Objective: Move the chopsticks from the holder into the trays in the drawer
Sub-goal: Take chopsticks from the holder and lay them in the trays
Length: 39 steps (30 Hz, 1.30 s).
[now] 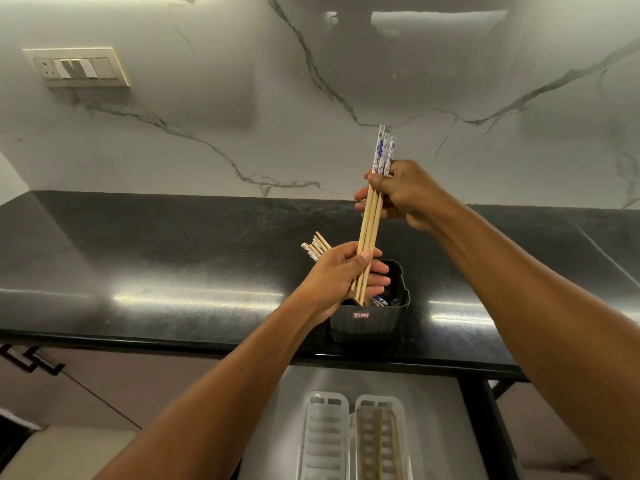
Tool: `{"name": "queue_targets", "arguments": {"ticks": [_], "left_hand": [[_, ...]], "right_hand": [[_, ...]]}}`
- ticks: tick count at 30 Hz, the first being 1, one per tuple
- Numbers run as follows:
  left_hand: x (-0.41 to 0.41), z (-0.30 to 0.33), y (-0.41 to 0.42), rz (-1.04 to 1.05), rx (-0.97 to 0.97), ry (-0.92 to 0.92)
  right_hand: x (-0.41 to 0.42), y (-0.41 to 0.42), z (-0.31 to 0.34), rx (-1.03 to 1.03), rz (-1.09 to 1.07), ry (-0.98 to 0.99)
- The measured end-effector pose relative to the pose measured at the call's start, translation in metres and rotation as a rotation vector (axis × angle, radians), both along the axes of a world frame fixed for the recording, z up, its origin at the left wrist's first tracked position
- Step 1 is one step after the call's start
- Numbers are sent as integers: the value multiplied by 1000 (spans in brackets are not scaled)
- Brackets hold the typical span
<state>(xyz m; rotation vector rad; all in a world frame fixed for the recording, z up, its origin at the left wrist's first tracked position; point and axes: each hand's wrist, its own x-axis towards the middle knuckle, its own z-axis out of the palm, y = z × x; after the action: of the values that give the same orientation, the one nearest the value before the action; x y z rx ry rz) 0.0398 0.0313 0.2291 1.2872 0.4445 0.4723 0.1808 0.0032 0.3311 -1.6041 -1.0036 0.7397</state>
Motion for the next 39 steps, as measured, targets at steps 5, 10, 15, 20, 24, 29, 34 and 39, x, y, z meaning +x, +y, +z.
{"name": "queue_targets", "arguments": {"ticks": [5,10,15,20,24,29,34,39], "left_hand": [[-4,-8,-16,-67,-174,-44],[-10,-18,-23,-48,-249,-34],[-19,-19,-19,-21,-264,-43],[-25,-13,-17,-43,-279,-55],[-27,-9,-19,-156,-345,-82],[-37,7,-15,-212,-421,-86],[-27,13,-4,163,-120,-70],[11,26,-24,273,647,138]], "right_hand": [[-7,-9,-20,-62,33,101],[-10,-15,-32,-98,67,75],[-5,-21,-35,-20,-45,-153],[5,-26,-52,194,-73,-1449],[8,-25,-57,114,43,-1876],[10,-31,-60,22,179,-1768],[16,-46,-71,-199,132,-1052],[15,-68,-84,-200,141,-544]]}}
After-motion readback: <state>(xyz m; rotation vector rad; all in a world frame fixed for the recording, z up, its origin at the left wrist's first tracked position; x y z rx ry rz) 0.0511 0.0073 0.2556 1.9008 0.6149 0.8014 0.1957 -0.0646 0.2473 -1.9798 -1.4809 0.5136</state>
